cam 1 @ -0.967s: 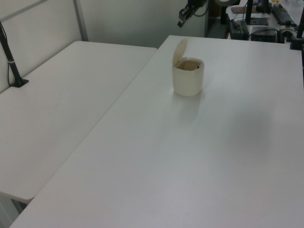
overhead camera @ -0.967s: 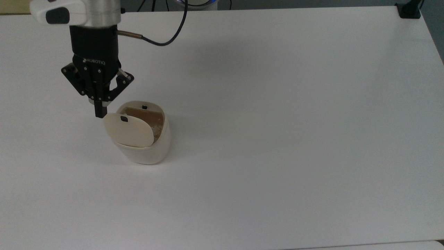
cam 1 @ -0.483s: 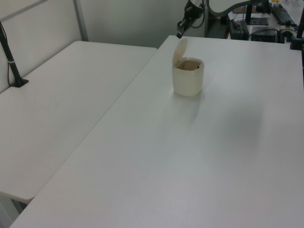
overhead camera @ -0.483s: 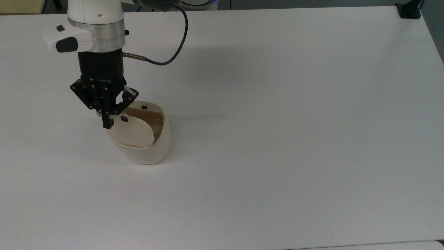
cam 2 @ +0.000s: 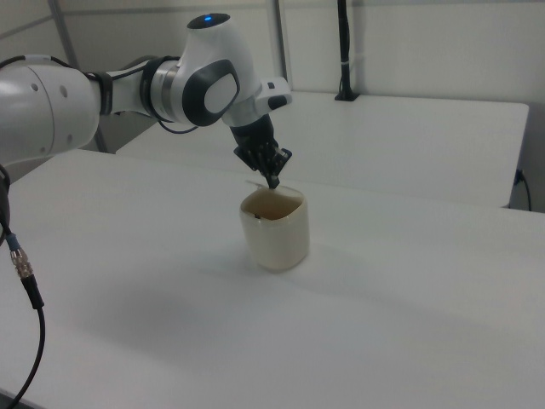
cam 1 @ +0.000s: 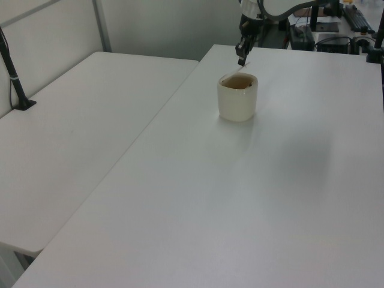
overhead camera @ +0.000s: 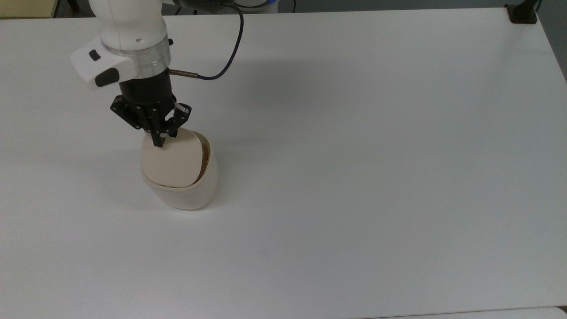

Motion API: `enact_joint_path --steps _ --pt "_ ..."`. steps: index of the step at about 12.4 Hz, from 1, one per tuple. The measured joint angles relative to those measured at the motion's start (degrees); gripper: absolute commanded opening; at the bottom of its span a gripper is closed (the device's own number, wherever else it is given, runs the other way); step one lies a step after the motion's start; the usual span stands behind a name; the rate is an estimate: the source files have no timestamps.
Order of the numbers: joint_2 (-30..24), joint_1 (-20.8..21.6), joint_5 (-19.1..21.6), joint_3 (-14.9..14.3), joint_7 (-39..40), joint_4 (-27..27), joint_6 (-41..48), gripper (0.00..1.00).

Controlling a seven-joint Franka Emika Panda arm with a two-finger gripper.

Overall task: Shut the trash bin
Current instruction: 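Push the lid down over the bin opening with the gripper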

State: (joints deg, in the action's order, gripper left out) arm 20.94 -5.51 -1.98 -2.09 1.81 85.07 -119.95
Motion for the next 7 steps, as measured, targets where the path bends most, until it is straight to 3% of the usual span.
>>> enact_joint_path --steps 7 --pt "0.6 0.1 0.0 0.5 2.3 2.5 3.6 0.01"
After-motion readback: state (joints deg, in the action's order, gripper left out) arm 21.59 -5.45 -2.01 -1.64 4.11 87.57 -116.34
